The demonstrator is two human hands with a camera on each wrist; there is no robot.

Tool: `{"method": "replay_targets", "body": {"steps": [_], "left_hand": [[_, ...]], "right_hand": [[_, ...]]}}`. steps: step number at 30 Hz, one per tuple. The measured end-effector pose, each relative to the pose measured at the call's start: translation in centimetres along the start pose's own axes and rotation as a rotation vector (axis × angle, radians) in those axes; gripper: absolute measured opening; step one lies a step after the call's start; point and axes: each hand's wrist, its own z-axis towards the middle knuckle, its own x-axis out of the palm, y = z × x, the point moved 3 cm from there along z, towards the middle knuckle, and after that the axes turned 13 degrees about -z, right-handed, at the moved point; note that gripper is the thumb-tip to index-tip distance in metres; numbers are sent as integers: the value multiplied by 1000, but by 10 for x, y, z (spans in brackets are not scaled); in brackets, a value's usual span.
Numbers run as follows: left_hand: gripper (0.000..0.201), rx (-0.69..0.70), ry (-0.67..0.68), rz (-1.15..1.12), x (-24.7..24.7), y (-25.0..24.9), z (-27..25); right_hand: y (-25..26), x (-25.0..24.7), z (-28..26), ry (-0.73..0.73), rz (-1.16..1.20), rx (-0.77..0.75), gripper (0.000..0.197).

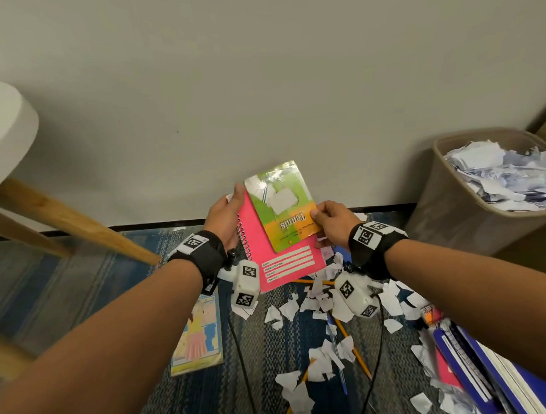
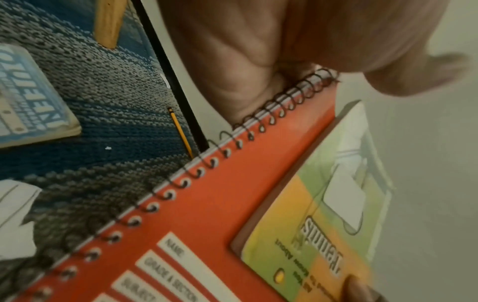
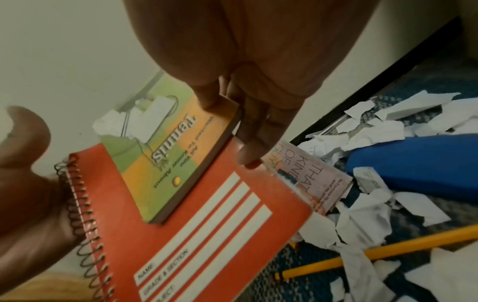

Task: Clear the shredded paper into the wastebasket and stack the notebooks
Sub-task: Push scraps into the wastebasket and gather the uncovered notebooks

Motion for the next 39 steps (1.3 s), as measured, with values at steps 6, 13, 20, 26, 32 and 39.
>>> {"method": "replay_targets", "body": {"steps": [6,13,20,26,32,39], "left_hand": [[45,-18,-8,327,-18,3,-8],[55,-172,-125,842,-122,-17,1],[57,-400,-217,995,-192,7,-12],[69,-527,-154,1492,-184,26,-8],[55,-554,-14,1668,-167,39,2],[47,-377,-72,1671,-174,38,1]], "right_hand": [[5,20,-16,216,-66,-60,11],[-25,9,-16,359,-414,49,26],[-40,-15,6,224,-842,58,15],[-36,10,25,179,-890,52,48],[-32,27,50,8,-707,75,82],[-22,25,62,-18,-587,31,19]]}}
